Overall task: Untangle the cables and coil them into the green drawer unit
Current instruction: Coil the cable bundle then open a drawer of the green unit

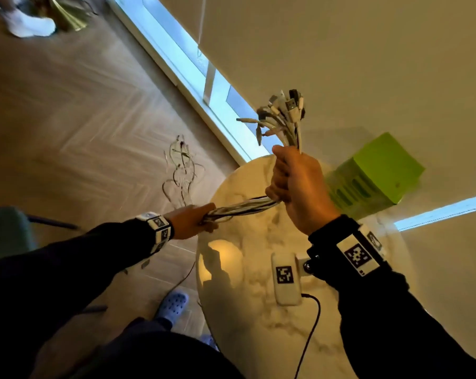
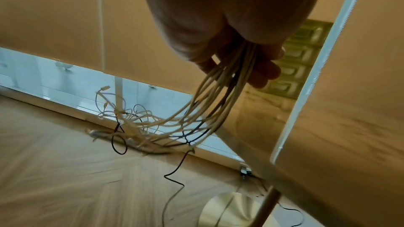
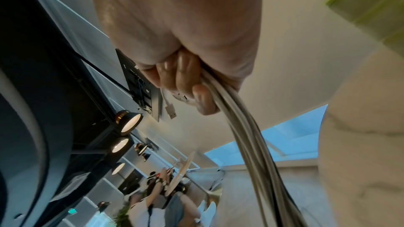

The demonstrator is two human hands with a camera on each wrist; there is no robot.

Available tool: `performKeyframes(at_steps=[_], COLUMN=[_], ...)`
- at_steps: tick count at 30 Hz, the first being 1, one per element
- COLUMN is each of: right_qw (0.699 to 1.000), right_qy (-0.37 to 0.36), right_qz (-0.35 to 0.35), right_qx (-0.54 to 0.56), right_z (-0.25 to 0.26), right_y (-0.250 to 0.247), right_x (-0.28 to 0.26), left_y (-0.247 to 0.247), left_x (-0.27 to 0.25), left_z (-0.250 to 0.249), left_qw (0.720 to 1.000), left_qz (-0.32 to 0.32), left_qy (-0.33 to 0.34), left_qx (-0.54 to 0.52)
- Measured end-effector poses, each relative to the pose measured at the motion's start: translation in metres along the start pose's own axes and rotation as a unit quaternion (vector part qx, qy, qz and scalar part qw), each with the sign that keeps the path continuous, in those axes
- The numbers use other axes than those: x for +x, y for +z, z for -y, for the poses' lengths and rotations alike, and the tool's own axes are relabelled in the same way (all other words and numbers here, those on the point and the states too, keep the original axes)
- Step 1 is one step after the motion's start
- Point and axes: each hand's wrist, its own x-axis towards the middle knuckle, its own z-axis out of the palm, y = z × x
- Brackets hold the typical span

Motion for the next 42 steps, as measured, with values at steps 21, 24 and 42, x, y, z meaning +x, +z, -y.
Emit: performKeyframes(at_steps=[21, 24, 42], right_qw=[0.983, 0.978, 0.991], right_qy=[0.178, 0.197, 0.011], right_qz=[-0.014, 0.006, -0.115], right_qx=[-0.046, -0.073, 0.068], right_z=[-0.046, -0.047, -0.039], right_y=[-0.060, -0.065, -0.089], right_x=[0.004, 0.004, 0.015], left_y=[-0.070, -0.063, -0.012], left_x=[0.091, 0.094, 0.080], left_z=[-0.188, -0.198, -0.154], left_qw=[0.886, 0.906, 0.914], left_qz=[-0.026, -0.046, 0.182], left_qy=[0.188, 0.189, 0.166], left_qx=[-0.422, -0.376, -0.322])
